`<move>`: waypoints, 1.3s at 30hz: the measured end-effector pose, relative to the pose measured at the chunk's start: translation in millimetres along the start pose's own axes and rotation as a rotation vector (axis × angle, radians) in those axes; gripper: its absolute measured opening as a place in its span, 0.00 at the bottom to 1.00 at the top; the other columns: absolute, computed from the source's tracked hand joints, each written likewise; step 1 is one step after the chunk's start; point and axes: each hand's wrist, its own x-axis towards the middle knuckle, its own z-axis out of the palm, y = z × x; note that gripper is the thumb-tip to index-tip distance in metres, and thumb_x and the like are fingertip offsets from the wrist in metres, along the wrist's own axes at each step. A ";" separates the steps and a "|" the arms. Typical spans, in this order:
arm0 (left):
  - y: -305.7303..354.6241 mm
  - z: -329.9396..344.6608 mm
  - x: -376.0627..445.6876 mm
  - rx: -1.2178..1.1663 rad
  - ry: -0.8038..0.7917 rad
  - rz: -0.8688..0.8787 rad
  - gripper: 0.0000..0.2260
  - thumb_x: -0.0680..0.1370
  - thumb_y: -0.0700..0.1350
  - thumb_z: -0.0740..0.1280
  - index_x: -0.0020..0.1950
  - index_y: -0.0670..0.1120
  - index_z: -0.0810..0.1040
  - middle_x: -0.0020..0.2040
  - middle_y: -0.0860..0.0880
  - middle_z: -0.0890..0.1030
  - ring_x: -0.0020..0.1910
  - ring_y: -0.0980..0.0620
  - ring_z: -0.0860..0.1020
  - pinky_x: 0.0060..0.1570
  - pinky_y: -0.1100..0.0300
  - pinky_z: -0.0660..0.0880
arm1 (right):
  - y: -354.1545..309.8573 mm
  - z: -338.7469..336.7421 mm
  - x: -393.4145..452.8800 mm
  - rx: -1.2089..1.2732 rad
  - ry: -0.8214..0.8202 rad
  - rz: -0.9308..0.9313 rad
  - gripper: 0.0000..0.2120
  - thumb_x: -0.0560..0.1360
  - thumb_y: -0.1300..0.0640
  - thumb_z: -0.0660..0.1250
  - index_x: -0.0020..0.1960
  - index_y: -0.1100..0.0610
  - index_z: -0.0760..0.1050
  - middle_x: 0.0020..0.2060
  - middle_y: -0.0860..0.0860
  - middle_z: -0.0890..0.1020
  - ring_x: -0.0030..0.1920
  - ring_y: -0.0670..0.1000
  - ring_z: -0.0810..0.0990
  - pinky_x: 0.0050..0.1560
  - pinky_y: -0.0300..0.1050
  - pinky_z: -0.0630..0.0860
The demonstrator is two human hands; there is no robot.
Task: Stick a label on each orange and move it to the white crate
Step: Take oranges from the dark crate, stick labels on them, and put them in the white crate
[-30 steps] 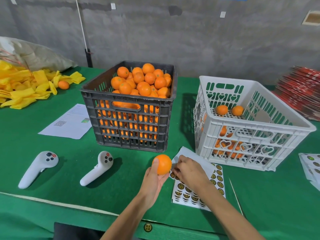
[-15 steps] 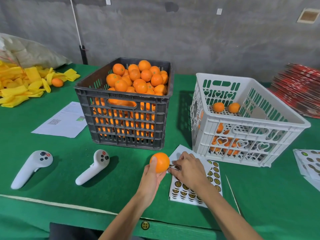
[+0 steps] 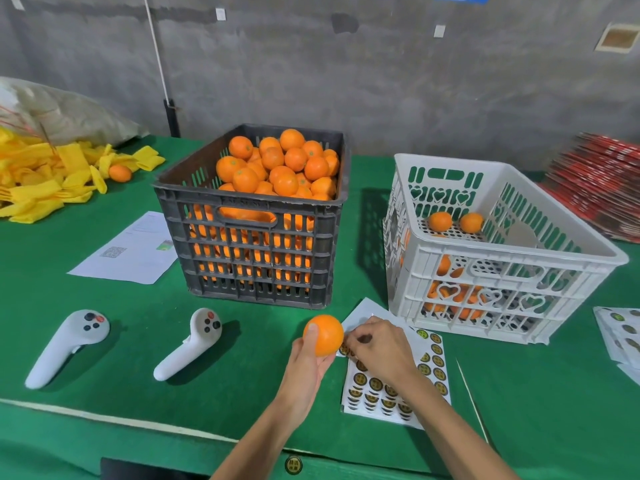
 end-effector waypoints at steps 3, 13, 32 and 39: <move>-0.3 0.9 -1.7 0.032 -0.004 0.009 0.33 0.74 0.67 0.65 0.73 0.51 0.65 0.64 0.49 0.80 0.57 0.57 0.85 0.77 0.48 0.67 | -4.1 -2.5 4.8 0.086 -0.072 0.125 0.07 0.74 0.48 0.70 0.40 0.42 0.87 0.41 0.37 0.85 0.44 0.45 0.81 0.49 0.41 0.76; -0.5 5.1 -3.3 0.092 0.053 -0.029 0.21 0.83 0.63 0.60 0.73 0.54 0.64 0.64 0.50 0.79 0.56 0.58 0.84 0.79 0.45 0.62 | -1.0 -14.4 8.9 0.027 -0.203 0.124 0.06 0.74 0.44 0.69 0.43 0.41 0.85 0.44 0.33 0.84 0.48 0.43 0.81 0.54 0.43 0.76; 11.6 10.9 -11.6 0.072 0.072 -0.054 0.27 0.81 0.63 0.63 0.75 0.50 0.65 0.62 0.48 0.80 0.54 0.56 0.86 0.78 0.45 0.65 | -5.8 -15.2 -1.1 0.211 0.229 0.088 0.09 0.81 0.52 0.66 0.44 0.49 0.83 0.43 0.43 0.80 0.42 0.42 0.79 0.43 0.38 0.75; 41.0 34.8 -10.6 -0.117 0.000 -0.005 0.28 0.81 0.56 0.65 0.75 0.41 0.68 0.67 0.38 0.80 0.63 0.45 0.83 0.74 0.45 0.71 | -34.1 -36.4 -18.7 0.112 0.326 -0.313 0.08 0.82 0.53 0.67 0.56 0.53 0.84 0.51 0.43 0.82 0.52 0.43 0.78 0.54 0.42 0.77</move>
